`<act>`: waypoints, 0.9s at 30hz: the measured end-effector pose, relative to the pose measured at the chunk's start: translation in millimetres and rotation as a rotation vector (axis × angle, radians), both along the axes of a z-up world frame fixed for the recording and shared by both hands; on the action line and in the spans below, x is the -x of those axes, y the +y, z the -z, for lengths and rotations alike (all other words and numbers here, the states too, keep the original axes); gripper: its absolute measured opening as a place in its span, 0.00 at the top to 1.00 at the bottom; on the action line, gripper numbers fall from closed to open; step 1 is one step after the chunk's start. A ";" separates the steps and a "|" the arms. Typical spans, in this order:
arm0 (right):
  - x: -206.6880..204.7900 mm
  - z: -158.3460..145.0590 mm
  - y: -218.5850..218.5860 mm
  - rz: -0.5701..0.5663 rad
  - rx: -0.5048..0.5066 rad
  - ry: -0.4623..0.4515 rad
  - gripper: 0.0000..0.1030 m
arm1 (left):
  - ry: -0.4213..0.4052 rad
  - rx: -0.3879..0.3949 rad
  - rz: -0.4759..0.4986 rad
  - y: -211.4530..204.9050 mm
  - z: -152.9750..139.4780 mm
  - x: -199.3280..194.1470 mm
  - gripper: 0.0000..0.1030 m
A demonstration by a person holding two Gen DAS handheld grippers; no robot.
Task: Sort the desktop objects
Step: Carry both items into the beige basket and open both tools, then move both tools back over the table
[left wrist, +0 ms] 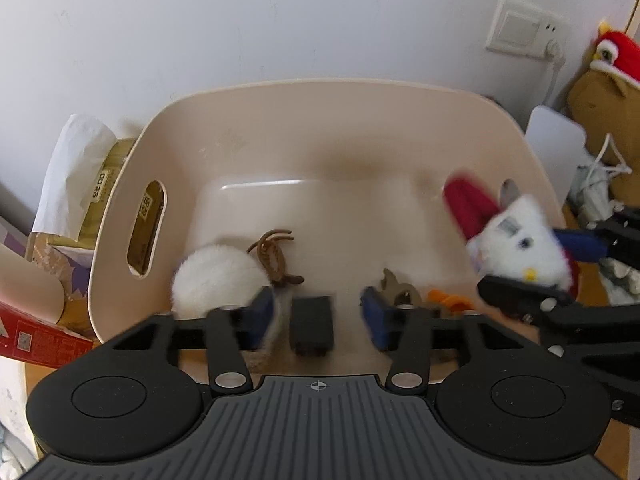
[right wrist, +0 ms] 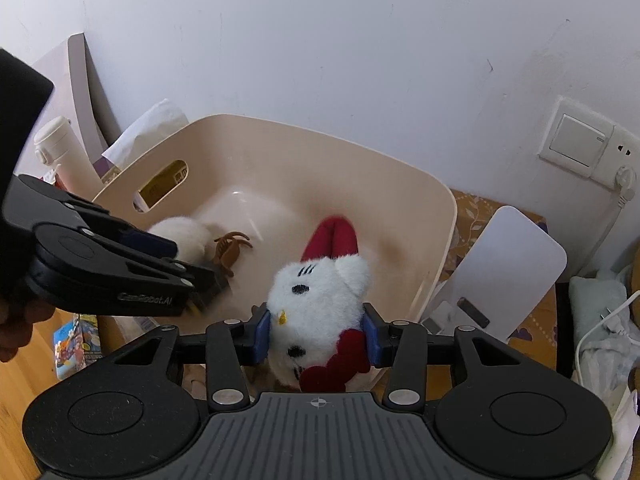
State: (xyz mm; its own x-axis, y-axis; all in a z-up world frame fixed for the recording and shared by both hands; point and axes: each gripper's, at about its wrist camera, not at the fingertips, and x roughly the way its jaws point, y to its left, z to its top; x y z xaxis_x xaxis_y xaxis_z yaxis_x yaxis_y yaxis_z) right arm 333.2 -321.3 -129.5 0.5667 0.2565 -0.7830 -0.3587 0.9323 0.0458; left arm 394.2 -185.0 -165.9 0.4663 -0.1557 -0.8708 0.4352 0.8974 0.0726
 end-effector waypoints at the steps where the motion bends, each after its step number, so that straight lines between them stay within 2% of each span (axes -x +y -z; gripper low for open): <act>1: 2.6 -1.3 -0.4 -0.005 -0.002 -0.009 0.47 | -0.017 0.008 -0.006 1.0 -4.3 1.7 0.37; 3: 5.4 -4.8 1.6 -0.017 -0.009 -0.024 0.43 | -0.034 0.011 -0.017 2.6 -8.6 1.6 0.33; 6: 9.9 -13.1 1.8 -0.022 -0.002 -0.056 0.28 | -0.040 0.018 -0.017 6.6 -14.0 1.8 0.31; 8: 14.6 -20.1 0.7 -0.017 -0.002 -0.087 0.14 | -0.047 0.015 -0.013 9.0 -17.2 3.4 0.29; 13: 24.9 -31.7 -3.2 -0.006 -0.008 -0.126 0.01 | -0.076 0.003 0.014 16.7 -28.1 13.1 0.27; 22: 49.1 -35.6 -24.5 0.044 -0.027 -0.153 0.00 | -0.115 0.023 0.021 49.7 -51.7 33.7 0.23; 27: 64.3 -28.4 -38.1 0.061 -0.003 -0.135 0.00 | -0.106 0.012 -0.004 82.5 -51.8 47.8 0.22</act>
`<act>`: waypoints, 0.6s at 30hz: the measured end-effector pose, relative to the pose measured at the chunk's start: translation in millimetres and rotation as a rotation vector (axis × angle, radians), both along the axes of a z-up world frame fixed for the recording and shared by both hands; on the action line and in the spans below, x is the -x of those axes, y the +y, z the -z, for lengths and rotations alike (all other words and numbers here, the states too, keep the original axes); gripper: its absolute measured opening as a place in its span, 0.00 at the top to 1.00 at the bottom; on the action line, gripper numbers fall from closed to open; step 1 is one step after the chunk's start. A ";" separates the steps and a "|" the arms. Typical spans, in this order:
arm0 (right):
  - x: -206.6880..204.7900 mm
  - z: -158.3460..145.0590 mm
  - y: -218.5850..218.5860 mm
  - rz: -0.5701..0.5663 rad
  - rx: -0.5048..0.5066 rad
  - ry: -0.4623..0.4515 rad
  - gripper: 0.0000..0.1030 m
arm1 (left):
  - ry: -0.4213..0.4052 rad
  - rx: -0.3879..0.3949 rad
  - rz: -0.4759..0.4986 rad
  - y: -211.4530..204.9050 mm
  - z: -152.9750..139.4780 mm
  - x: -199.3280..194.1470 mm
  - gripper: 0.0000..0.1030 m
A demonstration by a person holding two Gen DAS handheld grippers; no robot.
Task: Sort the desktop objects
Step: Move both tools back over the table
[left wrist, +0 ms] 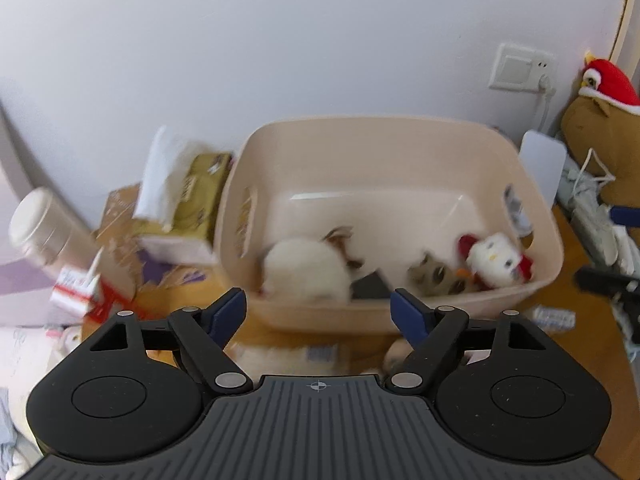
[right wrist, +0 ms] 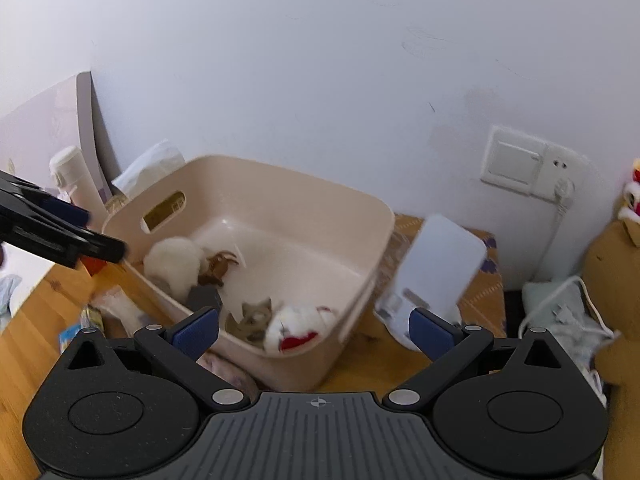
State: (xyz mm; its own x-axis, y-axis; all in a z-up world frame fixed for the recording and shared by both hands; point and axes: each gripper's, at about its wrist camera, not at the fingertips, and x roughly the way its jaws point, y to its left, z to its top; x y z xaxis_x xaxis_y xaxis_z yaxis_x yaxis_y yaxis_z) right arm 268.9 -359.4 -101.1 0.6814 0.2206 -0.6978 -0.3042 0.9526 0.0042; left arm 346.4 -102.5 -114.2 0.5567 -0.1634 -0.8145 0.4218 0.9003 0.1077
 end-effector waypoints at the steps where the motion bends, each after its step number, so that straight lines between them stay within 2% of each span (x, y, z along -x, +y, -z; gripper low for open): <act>1: 2.4 1.8 -2.3 0.004 0.007 0.005 0.00 | 0.007 -0.010 -0.007 8.4 1.7 3.3 0.22; 7: 17.0 14.4 -13.6 0.010 0.032 0.037 0.00 | 0.043 -0.077 -0.043 51.6 21.2 18.5 0.22; 13: 30.8 29.7 -13.1 -0.020 0.086 0.072 0.00 | 0.091 -0.091 -0.066 81.9 42.5 33.9 0.22; 18: 40.7 41.3 -11.0 -0.044 0.133 0.096 0.00 | 0.158 -0.086 -0.087 91.2 58.5 40.5 0.22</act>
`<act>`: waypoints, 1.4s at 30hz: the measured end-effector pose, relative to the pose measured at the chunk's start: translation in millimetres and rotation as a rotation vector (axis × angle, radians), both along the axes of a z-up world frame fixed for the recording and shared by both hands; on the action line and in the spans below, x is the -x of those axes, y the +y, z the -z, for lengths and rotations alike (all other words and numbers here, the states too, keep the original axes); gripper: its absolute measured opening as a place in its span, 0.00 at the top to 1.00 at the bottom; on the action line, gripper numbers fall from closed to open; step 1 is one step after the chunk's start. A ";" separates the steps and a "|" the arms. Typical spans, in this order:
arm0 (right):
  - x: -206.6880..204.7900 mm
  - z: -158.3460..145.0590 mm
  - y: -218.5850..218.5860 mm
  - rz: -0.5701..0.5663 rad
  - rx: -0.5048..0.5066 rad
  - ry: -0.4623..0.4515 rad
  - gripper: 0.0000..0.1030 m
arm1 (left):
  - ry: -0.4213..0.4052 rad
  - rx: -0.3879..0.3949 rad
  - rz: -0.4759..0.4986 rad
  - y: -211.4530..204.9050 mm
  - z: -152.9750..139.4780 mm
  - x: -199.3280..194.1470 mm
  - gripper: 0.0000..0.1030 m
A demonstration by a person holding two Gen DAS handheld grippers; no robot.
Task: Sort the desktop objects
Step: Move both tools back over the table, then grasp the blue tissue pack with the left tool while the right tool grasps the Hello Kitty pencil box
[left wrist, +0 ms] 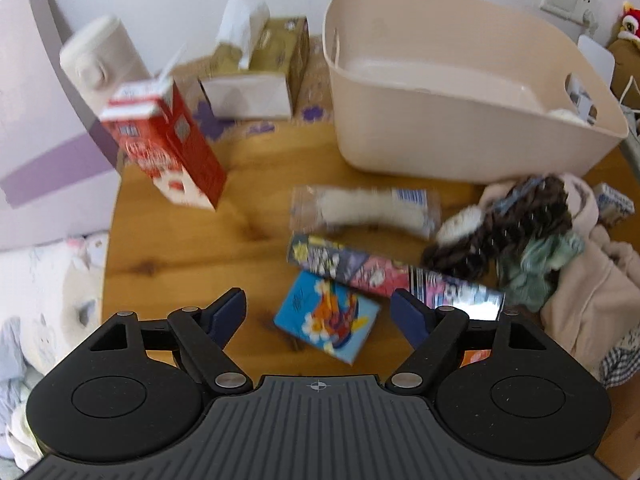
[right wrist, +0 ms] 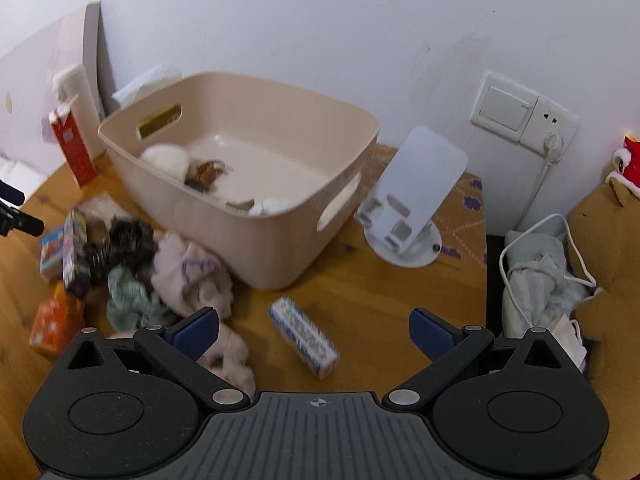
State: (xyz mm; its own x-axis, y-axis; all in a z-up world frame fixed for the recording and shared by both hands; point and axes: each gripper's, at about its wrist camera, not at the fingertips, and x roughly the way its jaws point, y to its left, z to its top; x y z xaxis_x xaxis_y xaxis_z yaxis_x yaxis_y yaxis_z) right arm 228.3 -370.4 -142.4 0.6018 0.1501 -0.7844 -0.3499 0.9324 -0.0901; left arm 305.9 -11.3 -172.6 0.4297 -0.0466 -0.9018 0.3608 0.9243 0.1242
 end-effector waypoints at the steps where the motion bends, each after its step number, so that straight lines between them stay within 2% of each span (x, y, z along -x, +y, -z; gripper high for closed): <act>1: 1.5 2.2 0.5 -0.003 0.008 0.005 0.00 | 0.008 -0.005 0.004 0.2 3.1 2.4 0.22; 5: 8.0 7.7 1.6 -0.006 0.030 0.016 0.00 | 0.029 -0.028 0.025 0.0 12.8 5.9 0.22; 9: 16.4 6.6 6.6 -0.009 0.006 0.012 0.00 | 0.041 -0.049 0.050 0.3 18.4 8.0 0.22; 14: 29.4 3.3 28.8 -0.068 -0.029 -0.005 0.01 | 0.046 -0.070 0.058 4.2 23.7 7.4 0.22; 25: 31.4 0.9 98.4 -0.210 -0.130 0.041 0.17 | 0.037 -0.085 0.080 16.1 28.4 7.7 0.22; 29: 26.7 3.4 122.6 -0.242 -0.154 0.069 0.25 | 0.049 -0.055 0.095 18.4 29.0 3.8 0.22; 36: 19.8 6.0 166.2 -0.310 -0.155 0.092 0.37 | 0.066 -0.036 0.136 17.7 33.2 -2.8 0.22; 42: 11.3 14.1 201.1 -0.368 -0.109 0.108 0.43 | 0.085 -0.032 0.162 20.7 39.8 -8.0 0.22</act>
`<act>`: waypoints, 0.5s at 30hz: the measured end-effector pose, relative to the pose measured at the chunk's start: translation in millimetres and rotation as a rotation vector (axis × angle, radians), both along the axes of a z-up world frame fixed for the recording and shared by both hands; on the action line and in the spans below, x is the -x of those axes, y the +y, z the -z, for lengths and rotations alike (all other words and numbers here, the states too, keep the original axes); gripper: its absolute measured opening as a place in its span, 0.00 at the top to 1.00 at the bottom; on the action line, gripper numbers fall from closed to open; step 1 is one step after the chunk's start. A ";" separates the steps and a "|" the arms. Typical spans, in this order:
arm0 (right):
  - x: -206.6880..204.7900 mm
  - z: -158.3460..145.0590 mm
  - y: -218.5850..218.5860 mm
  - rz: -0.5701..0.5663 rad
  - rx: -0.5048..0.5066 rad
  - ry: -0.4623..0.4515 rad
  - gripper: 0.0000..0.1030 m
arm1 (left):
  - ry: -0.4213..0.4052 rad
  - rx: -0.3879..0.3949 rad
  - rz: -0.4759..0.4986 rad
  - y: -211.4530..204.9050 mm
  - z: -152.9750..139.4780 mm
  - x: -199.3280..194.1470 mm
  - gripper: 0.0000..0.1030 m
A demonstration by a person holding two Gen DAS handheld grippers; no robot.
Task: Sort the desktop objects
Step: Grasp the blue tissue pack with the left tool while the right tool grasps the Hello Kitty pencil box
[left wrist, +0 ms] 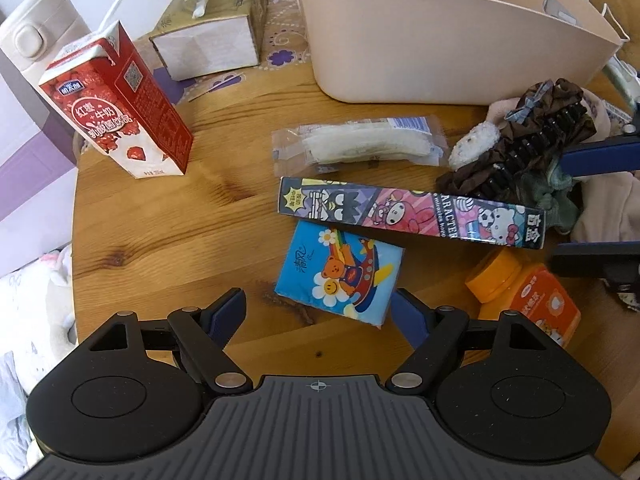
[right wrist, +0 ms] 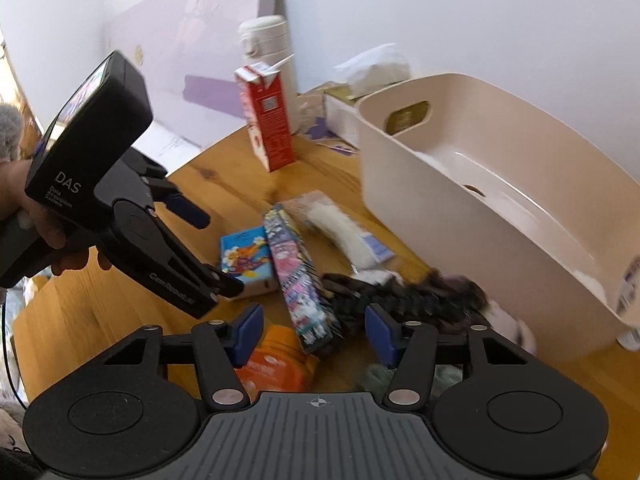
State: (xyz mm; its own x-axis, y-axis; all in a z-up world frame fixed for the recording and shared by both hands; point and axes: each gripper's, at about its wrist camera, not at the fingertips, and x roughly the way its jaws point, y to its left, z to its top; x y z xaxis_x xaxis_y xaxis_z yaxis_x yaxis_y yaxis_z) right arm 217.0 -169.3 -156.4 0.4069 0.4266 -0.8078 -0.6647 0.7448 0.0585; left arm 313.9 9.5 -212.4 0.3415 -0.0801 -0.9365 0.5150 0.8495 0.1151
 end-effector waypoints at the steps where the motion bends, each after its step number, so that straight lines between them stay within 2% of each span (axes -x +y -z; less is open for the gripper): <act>1: -2.4 2.5 4.8 -0.005 0.008 0.004 0.45 | 0.007 0.000 0.004 0.7 1.3 -1.0 0.21; 5: -13.4 13.6 19.7 -0.017 0.037 0.033 0.52 | 0.023 0.015 0.015 2.8 4.6 -4.1 0.21; 15: -26.3 29.8 40.2 -0.032 0.118 0.040 0.53 | 0.076 0.044 0.005 3.8 19.9 -20.4 0.21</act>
